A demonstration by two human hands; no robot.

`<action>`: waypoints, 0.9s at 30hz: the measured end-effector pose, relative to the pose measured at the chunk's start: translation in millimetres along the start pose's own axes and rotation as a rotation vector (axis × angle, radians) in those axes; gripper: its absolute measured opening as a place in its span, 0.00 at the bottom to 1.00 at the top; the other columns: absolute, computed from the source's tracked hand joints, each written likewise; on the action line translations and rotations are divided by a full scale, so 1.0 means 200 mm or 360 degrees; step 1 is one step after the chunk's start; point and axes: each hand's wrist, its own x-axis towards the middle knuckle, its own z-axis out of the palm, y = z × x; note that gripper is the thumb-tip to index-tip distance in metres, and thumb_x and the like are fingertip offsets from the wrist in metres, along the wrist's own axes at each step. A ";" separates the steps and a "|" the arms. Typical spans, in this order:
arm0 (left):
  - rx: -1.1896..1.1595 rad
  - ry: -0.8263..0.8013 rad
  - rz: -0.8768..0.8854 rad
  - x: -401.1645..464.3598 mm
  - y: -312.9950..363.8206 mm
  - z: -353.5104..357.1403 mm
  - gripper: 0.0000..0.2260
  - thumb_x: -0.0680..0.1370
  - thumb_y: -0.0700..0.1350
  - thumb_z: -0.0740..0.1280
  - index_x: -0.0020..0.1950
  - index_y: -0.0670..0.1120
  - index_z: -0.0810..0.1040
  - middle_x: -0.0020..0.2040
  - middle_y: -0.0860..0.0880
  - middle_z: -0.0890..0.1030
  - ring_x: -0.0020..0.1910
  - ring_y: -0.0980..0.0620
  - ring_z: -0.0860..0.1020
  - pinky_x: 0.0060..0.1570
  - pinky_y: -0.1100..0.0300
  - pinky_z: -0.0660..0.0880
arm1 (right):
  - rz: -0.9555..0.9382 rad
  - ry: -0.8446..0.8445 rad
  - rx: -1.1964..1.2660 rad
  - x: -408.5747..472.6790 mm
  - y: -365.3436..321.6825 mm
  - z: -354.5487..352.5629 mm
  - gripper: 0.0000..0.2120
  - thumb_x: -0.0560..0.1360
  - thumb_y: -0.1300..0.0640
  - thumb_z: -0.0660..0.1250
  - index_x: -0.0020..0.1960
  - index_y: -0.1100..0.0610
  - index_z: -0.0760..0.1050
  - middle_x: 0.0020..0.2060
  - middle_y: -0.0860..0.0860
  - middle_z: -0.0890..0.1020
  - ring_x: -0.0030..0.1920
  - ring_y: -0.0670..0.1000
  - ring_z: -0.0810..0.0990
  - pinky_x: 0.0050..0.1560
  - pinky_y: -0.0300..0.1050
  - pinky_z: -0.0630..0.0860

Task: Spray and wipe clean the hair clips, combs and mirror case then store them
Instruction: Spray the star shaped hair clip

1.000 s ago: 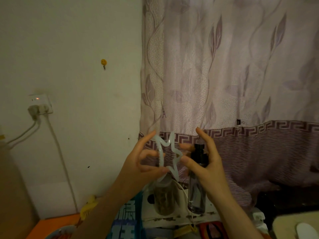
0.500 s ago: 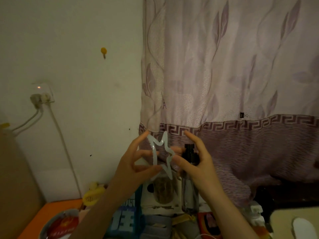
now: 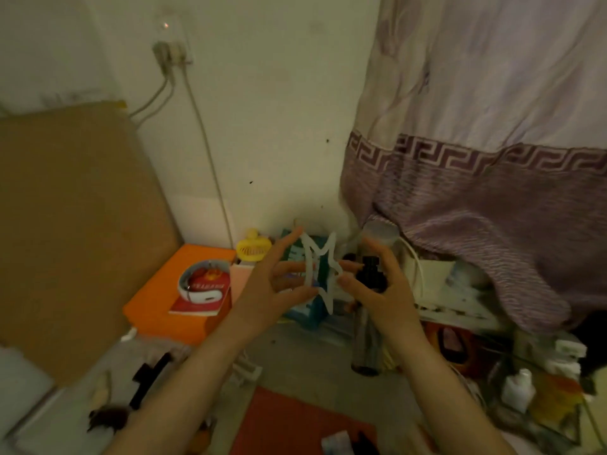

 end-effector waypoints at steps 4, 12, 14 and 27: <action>0.0015 -0.0005 -0.0150 -0.07 -0.18 -0.14 0.37 0.70 0.38 0.73 0.72 0.61 0.62 0.55 0.47 0.82 0.55 0.49 0.81 0.52 0.54 0.80 | 0.0121 -0.0053 -0.0018 -0.04 0.15 0.15 0.31 0.62 0.48 0.74 0.62 0.40 0.68 0.50 0.47 0.83 0.46 0.46 0.84 0.36 0.42 0.82; 0.0059 -0.0086 -0.0324 -0.12 -0.52 -0.47 0.34 0.72 0.32 0.71 0.67 0.62 0.64 0.52 0.69 0.80 0.53 0.64 0.80 0.43 0.70 0.77 | 0.0357 0.0022 -0.0021 -0.07 0.45 0.51 0.32 0.64 0.51 0.73 0.67 0.48 0.68 0.48 0.47 0.82 0.46 0.47 0.83 0.39 0.46 0.82; 0.0032 -0.0118 -0.0399 -0.13 -0.60 -0.55 0.34 0.71 0.33 0.72 0.66 0.64 0.66 0.52 0.64 0.81 0.52 0.63 0.80 0.44 0.68 0.78 | 0.0416 0.0073 -0.0024 -0.08 0.52 0.61 0.33 0.63 0.50 0.73 0.67 0.49 0.68 0.48 0.48 0.81 0.44 0.48 0.83 0.36 0.46 0.82; -0.0161 -0.0418 -0.0788 -0.29 -1.17 -0.78 0.33 0.72 0.33 0.72 0.68 0.59 0.65 0.50 0.58 0.84 0.53 0.58 0.81 0.49 0.63 0.78 | 0.0860 0.0490 -0.0051 -0.34 0.98 0.96 0.29 0.62 0.54 0.75 0.61 0.48 0.72 0.46 0.48 0.85 0.46 0.50 0.85 0.37 0.41 0.81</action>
